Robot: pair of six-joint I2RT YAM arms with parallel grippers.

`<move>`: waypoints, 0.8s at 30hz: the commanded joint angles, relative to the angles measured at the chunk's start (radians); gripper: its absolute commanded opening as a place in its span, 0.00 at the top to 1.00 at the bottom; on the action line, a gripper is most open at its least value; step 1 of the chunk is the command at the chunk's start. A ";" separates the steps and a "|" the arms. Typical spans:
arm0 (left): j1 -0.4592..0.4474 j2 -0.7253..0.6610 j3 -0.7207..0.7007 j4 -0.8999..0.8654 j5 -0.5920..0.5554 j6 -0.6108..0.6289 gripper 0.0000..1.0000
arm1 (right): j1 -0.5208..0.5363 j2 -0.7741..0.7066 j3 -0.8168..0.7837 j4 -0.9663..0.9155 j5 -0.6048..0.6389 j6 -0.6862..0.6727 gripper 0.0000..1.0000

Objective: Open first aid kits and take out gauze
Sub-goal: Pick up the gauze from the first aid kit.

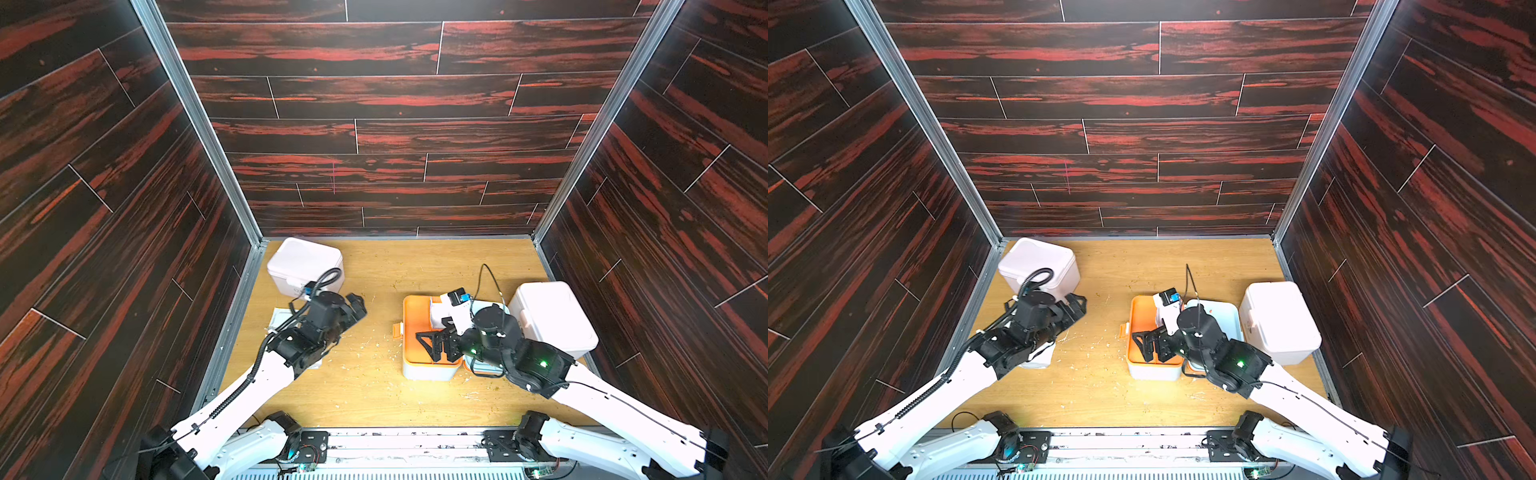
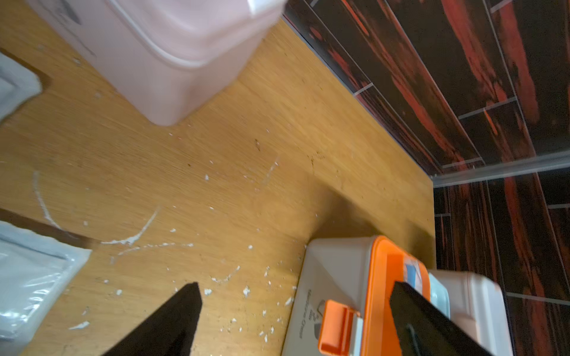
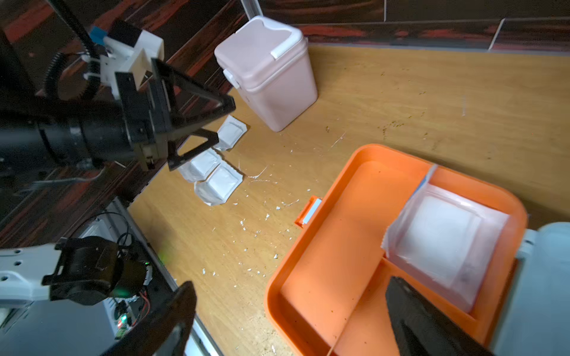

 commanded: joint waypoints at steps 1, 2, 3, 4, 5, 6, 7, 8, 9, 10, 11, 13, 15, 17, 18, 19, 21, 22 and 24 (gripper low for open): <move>-0.072 0.073 0.080 -0.010 -0.039 0.052 0.00 | 0.002 -0.076 -0.004 -0.022 0.116 -0.024 0.01; -0.097 0.101 0.106 -0.009 -0.038 0.073 0.00 | 0.002 -0.097 -0.009 -0.029 0.134 -0.025 0.01; -0.120 0.131 0.133 -0.010 -0.041 0.091 0.00 | 0.003 -0.117 -0.014 -0.036 0.152 -0.027 0.01; -0.134 0.158 0.155 -0.010 -0.034 0.115 0.00 | 0.001 -0.134 -0.019 -0.043 0.174 -0.022 0.01; -0.142 0.189 0.183 -0.017 -0.013 0.135 0.00 | 0.001 -0.150 -0.021 -0.052 0.193 -0.015 0.01; -0.146 0.219 0.208 -0.024 0.016 0.151 0.00 | -0.001 -0.170 -0.027 -0.060 0.220 -0.003 0.01; -0.152 0.244 0.231 -0.024 0.044 0.174 0.00 | -0.001 -0.183 -0.034 -0.060 0.233 0.002 0.01; -0.166 0.273 0.262 -0.033 0.065 0.205 0.01 | -0.006 -0.206 -0.044 -0.066 0.252 0.016 0.01; -0.179 0.305 0.299 -0.053 0.078 0.224 0.01 | -0.008 -0.224 -0.051 -0.076 0.272 0.034 0.01; -0.193 0.331 0.326 -0.062 0.090 0.241 0.02 | -0.013 -0.244 -0.057 -0.080 0.283 0.044 0.01; -0.209 0.360 0.349 -0.062 0.108 0.267 0.03 | -0.019 -0.265 -0.065 -0.082 0.288 0.053 0.01; -0.232 0.412 0.394 -0.073 0.136 0.288 0.04 | -0.037 -0.301 -0.076 -0.102 0.303 0.088 0.01; -0.254 0.461 0.437 -0.088 0.156 0.307 0.06 | -0.075 -0.323 -0.078 -0.135 0.283 0.120 0.01; -0.274 0.496 0.474 -0.109 0.161 0.320 0.08 | -0.119 -0.332 -0.078 -0.167 0.238 0.143 0.01; -0.287 0.511 0.490 -0.118 0.157 0.329 0.09 | -0.144 -0.336 -0.082 -0.180 0.218 0.156 0.01; -0.295 0.523 0.507 -0.130 0.149 0.335 0.10 | -0.166 -0.339 -0.088 -0.188 0.198 0.163 0.01; -0.311 0.557 0.549 -0.165 0.136 0.349 0.12 | -0.221 -0.336 -0.103 -0.197 0.148 0.173 0.01; -0.320 0.579 0.577 -0.188 0.123 0.357 0.15 | -0.256 -0.332 -0.112 -0.201 0.116 0.179 0.01; -0.335 0.615 0.624 -0.227 0.095 0.372 0.24 | -0.326 -0.323 -0.128 -0.198 0.035 0.182 0.01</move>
